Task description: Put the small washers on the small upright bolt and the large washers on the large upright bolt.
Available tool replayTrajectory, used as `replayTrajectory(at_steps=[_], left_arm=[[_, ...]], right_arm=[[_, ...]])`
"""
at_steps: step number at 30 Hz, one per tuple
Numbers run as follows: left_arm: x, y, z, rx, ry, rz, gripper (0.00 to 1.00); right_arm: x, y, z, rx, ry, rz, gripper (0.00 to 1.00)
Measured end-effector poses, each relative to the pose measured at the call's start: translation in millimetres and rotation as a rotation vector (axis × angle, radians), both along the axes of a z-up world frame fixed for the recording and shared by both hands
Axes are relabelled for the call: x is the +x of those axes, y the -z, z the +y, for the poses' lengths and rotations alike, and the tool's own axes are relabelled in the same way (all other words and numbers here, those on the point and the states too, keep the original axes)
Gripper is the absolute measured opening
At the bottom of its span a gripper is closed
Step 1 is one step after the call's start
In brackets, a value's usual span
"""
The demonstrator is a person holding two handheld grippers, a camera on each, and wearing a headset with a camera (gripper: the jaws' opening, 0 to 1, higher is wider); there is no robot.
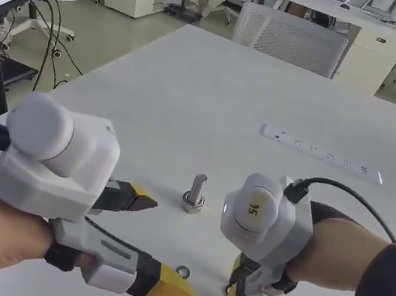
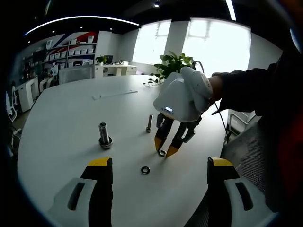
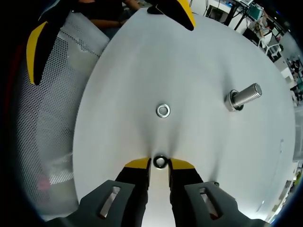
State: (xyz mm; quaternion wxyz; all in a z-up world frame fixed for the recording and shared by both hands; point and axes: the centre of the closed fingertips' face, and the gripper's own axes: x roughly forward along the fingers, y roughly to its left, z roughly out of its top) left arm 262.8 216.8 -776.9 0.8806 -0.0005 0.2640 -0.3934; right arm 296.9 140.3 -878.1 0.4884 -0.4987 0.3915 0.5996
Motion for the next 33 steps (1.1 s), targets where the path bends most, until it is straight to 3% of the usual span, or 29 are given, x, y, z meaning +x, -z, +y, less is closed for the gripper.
replayTrajectory(at_steps=[33], left_arm=[[1.6,-1.8,-1.9,-0.002,-0.001,0.001,0.82]], right_arm=[[6.5,-2.1,-5.5,-0.014,-0.01,-0.002,0.14]])
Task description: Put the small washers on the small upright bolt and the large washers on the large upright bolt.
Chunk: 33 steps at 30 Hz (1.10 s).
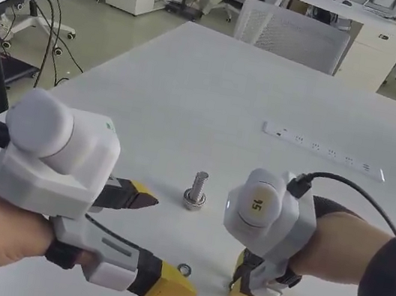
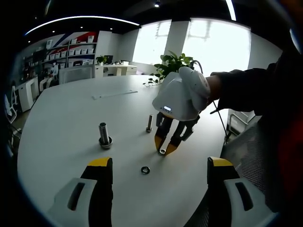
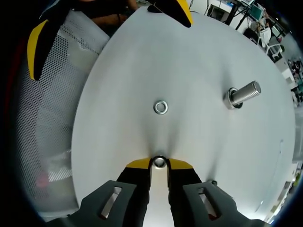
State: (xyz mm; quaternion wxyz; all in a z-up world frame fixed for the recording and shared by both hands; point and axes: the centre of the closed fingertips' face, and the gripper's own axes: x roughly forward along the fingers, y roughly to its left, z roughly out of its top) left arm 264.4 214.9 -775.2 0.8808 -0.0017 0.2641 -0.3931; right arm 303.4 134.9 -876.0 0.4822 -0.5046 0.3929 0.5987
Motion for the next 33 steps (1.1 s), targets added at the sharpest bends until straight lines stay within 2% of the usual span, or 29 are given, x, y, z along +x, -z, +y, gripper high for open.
replayTrajectory(at_steps=[17,33], left_arm=[[-0.1,0.9,-0.3,0.004,0.007,0.002,0.82],[-1.3,0.9,-2.3,0.002,0.011,-0.001,0.82]], right_arm=[[3.9,-3.9,-13.4,-0.004,0.038,0.005,0.14],[9.5,-13.8,-39.4,-0.016,0.084,-0.01,0.14]])
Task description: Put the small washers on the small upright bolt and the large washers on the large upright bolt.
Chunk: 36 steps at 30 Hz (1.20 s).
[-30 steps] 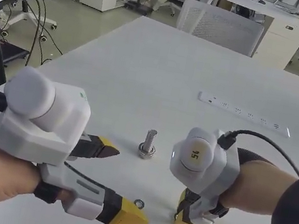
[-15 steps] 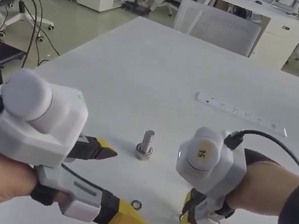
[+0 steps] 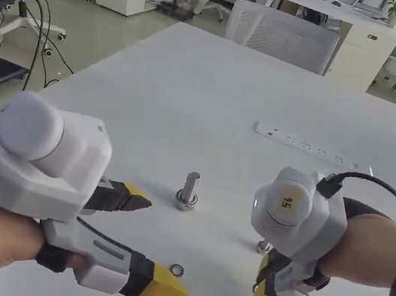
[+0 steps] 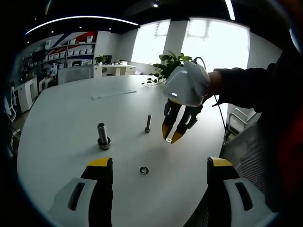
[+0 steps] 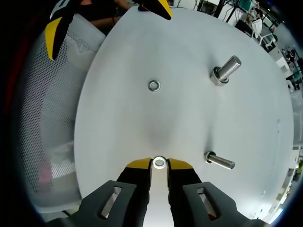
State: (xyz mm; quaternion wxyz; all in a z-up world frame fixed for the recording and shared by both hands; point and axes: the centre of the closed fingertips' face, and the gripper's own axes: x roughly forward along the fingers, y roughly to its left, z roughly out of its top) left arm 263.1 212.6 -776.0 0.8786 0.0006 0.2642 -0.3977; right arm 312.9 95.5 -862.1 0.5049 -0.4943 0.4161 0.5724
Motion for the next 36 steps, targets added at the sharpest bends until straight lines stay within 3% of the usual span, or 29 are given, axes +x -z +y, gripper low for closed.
replayTrajectory(at_steps=[20,36], left_arm=[[-1.0,1.5,-0.1,0.004,0.002,0.003,0.82],[-1.3,0.8,0.9,0.003,0.001,0.004,0.82]], right_arm=[[13.5,-11.0,-31.0,-0.014,0.063,-0.011,0.14],[33.7,-45.7,-24.4,-0.003,0.039,-0.05,0.14]])
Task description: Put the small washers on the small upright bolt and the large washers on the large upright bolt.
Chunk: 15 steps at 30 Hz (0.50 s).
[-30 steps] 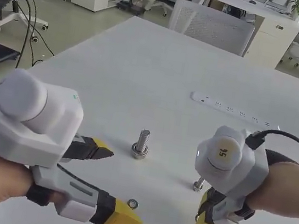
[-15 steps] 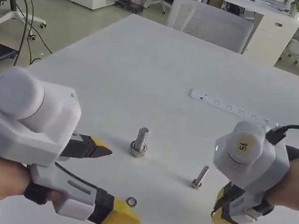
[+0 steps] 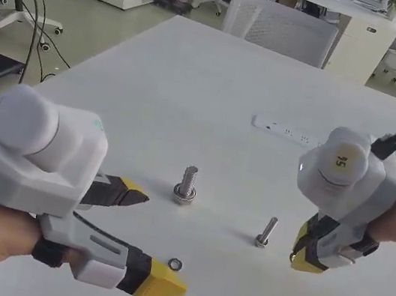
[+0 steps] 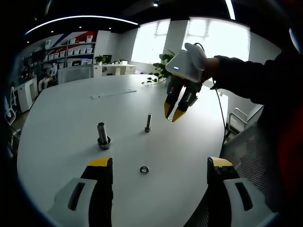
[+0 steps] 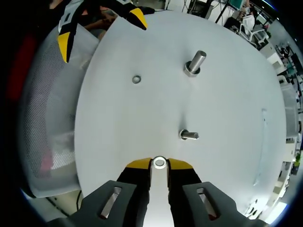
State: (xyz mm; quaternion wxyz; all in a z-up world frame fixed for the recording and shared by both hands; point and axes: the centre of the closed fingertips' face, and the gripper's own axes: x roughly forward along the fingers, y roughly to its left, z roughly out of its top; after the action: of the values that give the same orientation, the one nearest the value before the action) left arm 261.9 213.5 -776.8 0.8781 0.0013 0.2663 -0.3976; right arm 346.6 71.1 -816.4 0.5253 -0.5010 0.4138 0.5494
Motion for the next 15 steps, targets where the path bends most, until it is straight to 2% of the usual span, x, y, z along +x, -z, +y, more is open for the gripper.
replayTrajectory(at_steps=[7,15], left_arm=[[-0.2,-0.8,0.3,0.001,0.0,0.0,0.82],[0.5,-1.8,1.2,0.002,-0.005,0.0,0.82]], right_arm=[[10.5,-16.4,9.1,0.001,-0.021,-0.035,0.14],[19.2,-22.8,17.4,-0.003,-0.052,-0.052,0.14]])
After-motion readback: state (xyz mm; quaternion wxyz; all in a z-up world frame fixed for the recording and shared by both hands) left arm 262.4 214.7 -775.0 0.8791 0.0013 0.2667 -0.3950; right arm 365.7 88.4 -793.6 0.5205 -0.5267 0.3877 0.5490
